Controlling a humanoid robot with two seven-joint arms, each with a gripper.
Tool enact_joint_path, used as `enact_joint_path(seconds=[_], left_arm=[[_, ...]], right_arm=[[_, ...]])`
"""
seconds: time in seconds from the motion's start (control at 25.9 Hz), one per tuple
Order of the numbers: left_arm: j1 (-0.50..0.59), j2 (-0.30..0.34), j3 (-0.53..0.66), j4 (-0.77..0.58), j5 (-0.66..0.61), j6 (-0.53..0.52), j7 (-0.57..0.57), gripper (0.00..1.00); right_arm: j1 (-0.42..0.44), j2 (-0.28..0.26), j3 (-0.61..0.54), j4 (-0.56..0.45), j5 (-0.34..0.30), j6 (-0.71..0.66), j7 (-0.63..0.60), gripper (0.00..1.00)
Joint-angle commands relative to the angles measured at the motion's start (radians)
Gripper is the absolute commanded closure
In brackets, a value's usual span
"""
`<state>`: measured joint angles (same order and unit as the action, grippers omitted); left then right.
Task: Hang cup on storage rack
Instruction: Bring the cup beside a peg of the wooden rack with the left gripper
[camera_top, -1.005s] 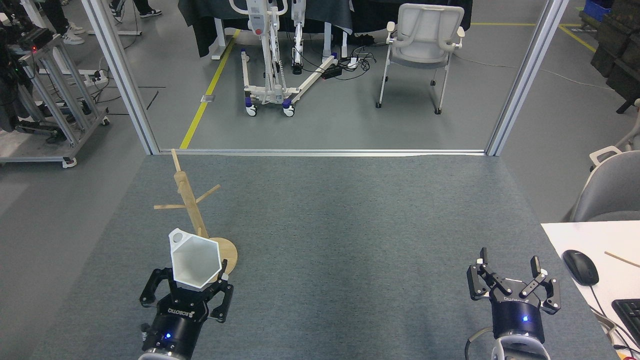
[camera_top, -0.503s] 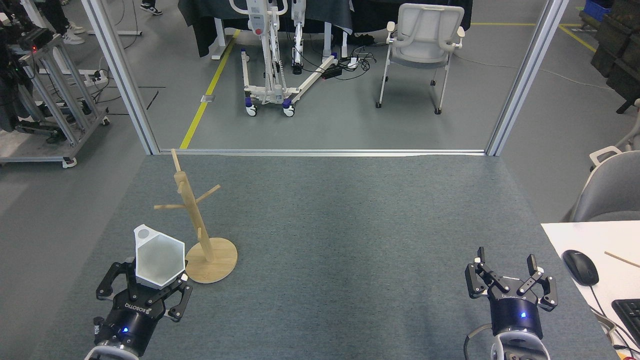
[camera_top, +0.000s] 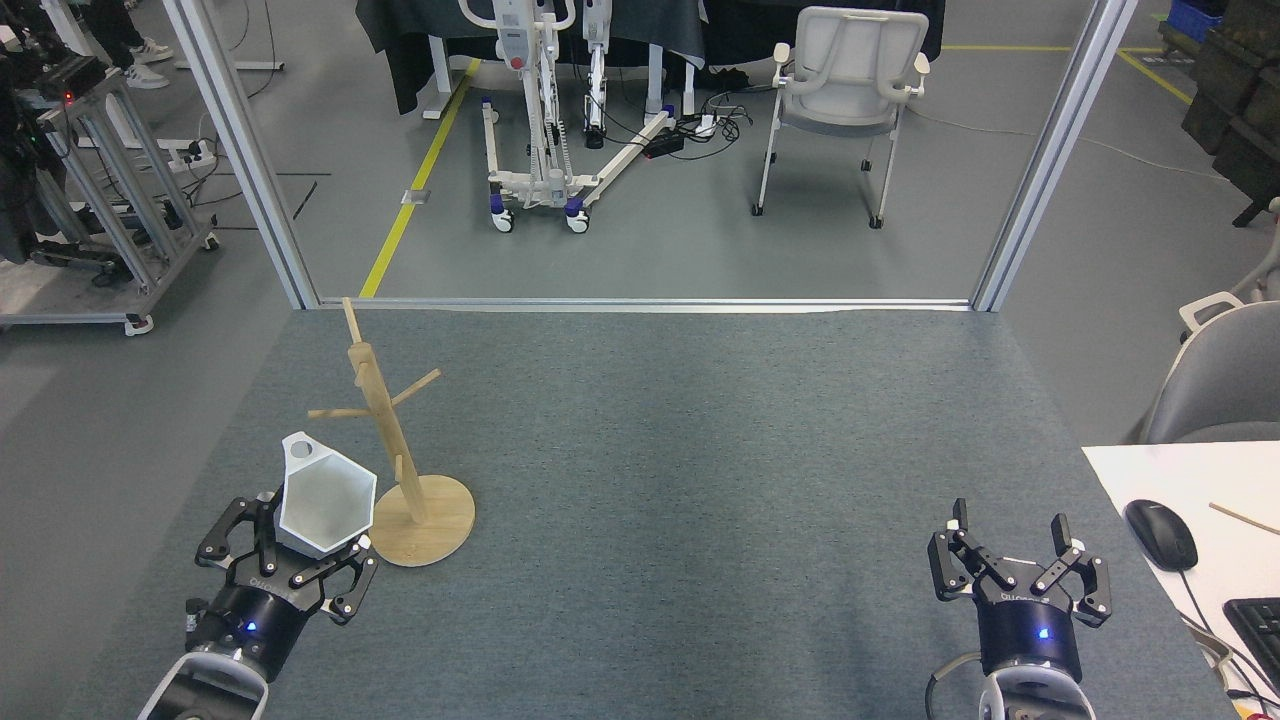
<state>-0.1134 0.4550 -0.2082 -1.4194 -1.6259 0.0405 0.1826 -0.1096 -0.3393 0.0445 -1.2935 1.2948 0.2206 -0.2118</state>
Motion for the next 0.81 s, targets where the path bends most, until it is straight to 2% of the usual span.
enact_joint_path(seconds=[0.0,0.23,0.77], left_arm=[[-0.035,0.007,0.000,0.036,-0.002,-0.002,0.002,0.72],[-0.085,0.007,0.000,0.076,-0.002,-0.024,0.003,0.72],[-0.114,0.001,-0.008,0.076,-0.002,-0.025,0.003,0.72]], right_arm=[[-0.001,0.003,-0.001,0.005,0.000,0.000,0.000,0.01],[-0.013,0.005,0.000,0.005,0.000,0.000,0.000,0.01],[-0.015,0.029,0.000,0.006,0.000,0.000,0.000,0.01]])
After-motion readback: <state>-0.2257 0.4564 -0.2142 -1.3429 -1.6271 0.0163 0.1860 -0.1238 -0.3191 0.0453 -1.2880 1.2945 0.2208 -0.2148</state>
